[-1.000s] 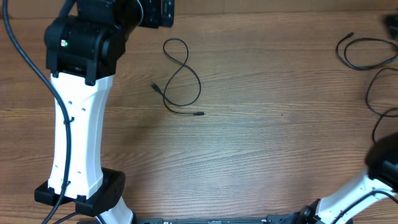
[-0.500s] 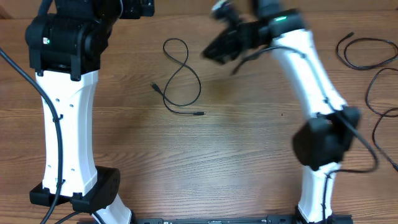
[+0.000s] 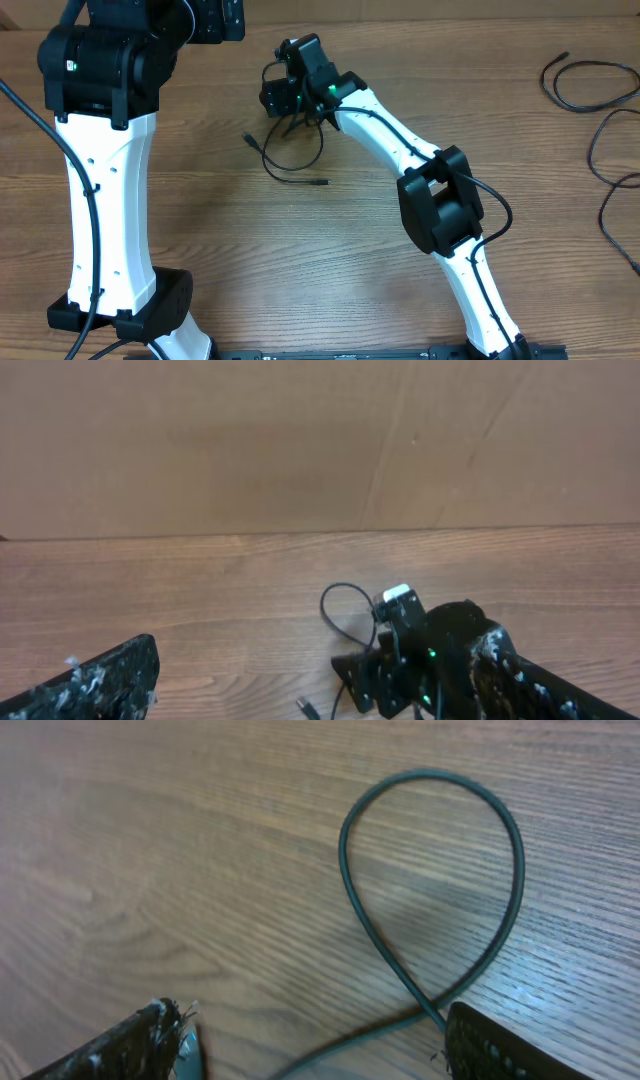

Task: Untangle cables

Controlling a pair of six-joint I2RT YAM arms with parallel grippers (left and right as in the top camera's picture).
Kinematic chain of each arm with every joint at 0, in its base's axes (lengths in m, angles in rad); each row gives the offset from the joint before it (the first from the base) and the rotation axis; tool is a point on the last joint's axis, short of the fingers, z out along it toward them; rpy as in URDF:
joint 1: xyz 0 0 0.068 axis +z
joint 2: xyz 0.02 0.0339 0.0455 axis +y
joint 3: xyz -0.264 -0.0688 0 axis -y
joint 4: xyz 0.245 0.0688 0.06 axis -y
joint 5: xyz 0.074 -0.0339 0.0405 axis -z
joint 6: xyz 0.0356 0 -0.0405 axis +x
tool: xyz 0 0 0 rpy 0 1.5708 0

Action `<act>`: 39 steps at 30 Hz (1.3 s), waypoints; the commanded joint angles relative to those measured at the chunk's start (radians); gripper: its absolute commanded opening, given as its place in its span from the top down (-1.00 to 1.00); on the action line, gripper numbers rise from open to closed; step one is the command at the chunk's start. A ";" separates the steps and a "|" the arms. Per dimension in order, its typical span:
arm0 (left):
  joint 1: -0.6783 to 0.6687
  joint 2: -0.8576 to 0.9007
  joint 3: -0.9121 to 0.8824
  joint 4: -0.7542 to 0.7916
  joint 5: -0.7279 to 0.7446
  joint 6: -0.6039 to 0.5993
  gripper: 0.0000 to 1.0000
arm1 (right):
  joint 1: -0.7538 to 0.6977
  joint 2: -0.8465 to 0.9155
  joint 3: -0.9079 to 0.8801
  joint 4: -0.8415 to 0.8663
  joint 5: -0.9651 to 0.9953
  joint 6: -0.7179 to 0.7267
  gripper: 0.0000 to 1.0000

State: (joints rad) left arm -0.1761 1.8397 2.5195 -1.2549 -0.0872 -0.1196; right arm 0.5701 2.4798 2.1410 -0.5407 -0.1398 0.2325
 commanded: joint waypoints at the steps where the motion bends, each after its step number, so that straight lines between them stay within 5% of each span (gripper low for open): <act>1: 0.000 -0.034 0.003 -0.011 0.002 0.020 -1.00 | 0.019 0.069 0.005 -0.001 0.094 0.087 -0.68; 9: 0.000 -0.034 0.003 -0.044 0.002 0.031 -1.00 | -0.003 0.151 0.005 -0.031 0.083 0.079 -0.61; 11: 0.000 -0.034 0.003 -0.050 0.002 0.031 -1.00 | -0.004 0.151 0.005 -0.026 0.089 0.073 0.37; 13: 0.000 -0.034 0.003 -0.059 0.002 0.031 -1.00 | -0.005 0.152 0.005 -0.037 0.095 0.074 0.47; 14: 0.000 -0.034 0.003 -0.064 0.002 0.031 -1.00 | -0.006 0.153 0.005 -0.044 0.095 0.062 0.45; 15: 0.000 -0.034 0.003 -0.071 0.002 0.031 -1.00 | -0.006 0.153 0.005 -0.048 0.094 0.050 0.16; 16: 0.000 -0.034 0.003 -0.076 0.002 0.031 -0.99 | -0.006 0.153 0.005 -0.048 0.094 0.039 -0.67; 17: 0.000 -0.034 0.003 -0.080 0.002 0.031 -1.00 | -0.006 0.152 0.007 -0.048 0.093 0.027 -1.00; 25: 0.000 -0.034 0.003 -0.088 0.002 0.038 -1.00 | -0.008 0.085 0.172 -0.104 0.071 0.017 -1.00; 39: 0.000 -0.034 0.003 -0.110 0.002 0.038 -1.00 | -0.047 0.184 0.175 -0.033 0.071 -0.074 -0.94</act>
State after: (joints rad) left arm -0.1761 1.8389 2.5195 -1.3655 -0.0868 -0.0971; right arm 0.5266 2.6083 2.2944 -0.5762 -0.0704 0.1879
